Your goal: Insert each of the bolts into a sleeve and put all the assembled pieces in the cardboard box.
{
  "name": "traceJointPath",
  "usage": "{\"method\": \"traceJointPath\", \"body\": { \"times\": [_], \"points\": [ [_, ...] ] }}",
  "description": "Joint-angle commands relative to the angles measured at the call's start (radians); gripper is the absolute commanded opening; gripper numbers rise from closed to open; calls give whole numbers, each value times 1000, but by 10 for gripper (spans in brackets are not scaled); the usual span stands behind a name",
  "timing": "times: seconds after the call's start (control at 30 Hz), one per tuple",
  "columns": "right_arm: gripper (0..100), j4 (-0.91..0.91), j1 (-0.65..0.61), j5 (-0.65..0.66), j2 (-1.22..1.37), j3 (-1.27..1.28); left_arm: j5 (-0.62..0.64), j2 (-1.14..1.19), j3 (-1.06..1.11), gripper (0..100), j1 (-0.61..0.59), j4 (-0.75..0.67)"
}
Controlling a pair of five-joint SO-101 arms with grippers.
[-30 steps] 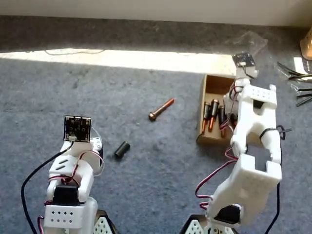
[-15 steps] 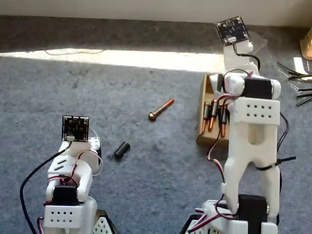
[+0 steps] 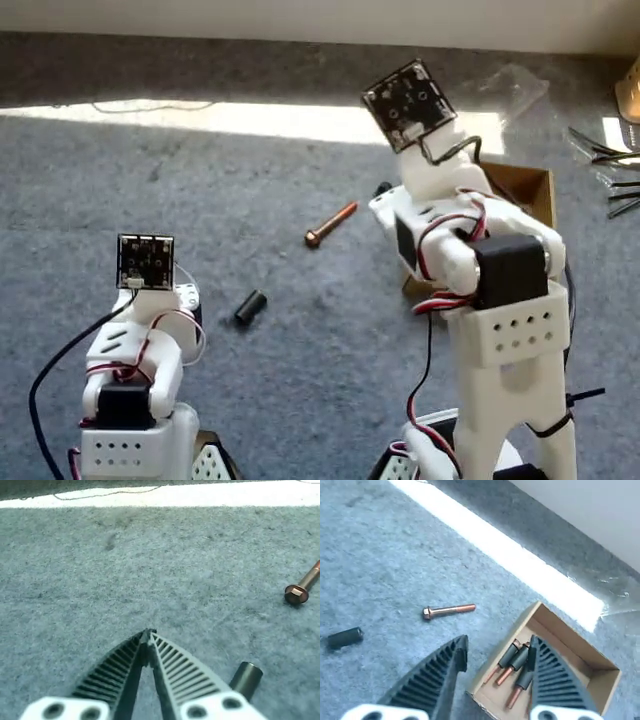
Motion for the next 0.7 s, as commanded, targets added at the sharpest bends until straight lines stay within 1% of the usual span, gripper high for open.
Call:
{"method": "traceJointPath", "body": {
  "times": [0.0, 0.07, 0.17, 0.27, 0.37, 0.4, 0.47, 0.57, 0.67],
  "points": [
    [173, 4, -88, 6, -36, -28, -6, -18, -110, 5, -13, 101],
    [173, 4, -134, 6, -36, -18, -6, -18, -145, 5, -15, 147],
    [173, -19, -225, 9, -45, 64, -8, -18, -199, 5, -27, 213],
    [173, -67, -306, 11, -45, 193, -8, -18, -243, 5, -134, 239],
    [173, -177, -352, 17, -45, 331, -6, -18, -255, 6, -263, 238],
    [173, -226, -361, 44, -45, 375, -6, -18, -252, 7, -294, 238],
    [173, -326, -378, 158, -45, 463, -5, -18, -251, 7, -326, 236],
    [173, -453, -414, 347, -45, 596, -5, -18, -248, 7, -332, 227],
    [173, -570, -456, 476, -45, 719, -6, -18, -248, 7, -335, 224]
  ]
}}
